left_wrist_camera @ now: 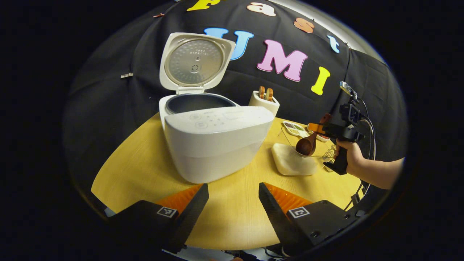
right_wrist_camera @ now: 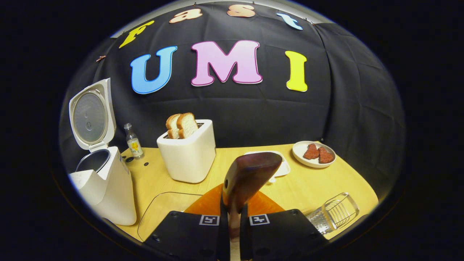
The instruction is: Close the left gripper, press the button to open the rice cooker; take a wooden spoon from the chopstick holder with the right hand, scoop a spoonful of rice and pour it into the rice cooker, then put the wooden spoon back into the chopstick holder.
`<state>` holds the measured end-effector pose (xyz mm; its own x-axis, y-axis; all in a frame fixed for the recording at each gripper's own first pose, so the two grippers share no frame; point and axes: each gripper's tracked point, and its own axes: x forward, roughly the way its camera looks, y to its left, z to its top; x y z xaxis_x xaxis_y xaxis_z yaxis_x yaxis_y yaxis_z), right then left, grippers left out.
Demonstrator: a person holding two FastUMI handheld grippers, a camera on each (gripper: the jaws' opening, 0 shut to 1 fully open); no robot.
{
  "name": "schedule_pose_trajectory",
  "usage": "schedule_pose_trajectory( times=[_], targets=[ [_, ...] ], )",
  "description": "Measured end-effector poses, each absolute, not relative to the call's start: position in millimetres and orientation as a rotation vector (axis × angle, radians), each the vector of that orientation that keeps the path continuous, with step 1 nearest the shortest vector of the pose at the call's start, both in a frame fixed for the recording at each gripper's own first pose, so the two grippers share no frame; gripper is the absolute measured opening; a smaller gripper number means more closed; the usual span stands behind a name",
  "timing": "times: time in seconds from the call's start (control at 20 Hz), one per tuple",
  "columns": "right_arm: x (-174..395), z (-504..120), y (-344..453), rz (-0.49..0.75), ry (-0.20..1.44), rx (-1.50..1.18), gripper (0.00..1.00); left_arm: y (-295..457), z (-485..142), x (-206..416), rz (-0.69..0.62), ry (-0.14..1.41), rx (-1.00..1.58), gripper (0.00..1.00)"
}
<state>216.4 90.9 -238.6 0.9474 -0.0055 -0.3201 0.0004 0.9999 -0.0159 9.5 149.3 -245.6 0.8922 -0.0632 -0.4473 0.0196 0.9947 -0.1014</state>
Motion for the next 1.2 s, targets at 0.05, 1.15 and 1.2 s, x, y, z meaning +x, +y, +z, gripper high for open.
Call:
schedule_pose_trajectory(
  times=[0.05,1.15,1.2],
  targets=[
    [214,-243,97,0.006,0.334,-0.015,0.15,152,-248,6,-0.036,0.472,-0.097,0.96],
    [142,-245,101,-0.101,0.587,0.746,0.15,137,-208,-25,-0.014,0.385,-0.173,0.96],
    [139,-241,91,-0.125,0.582,0.778,0.15,137,-204,-28,-0.009,0.378,-0.195,0.96]
  ],
)
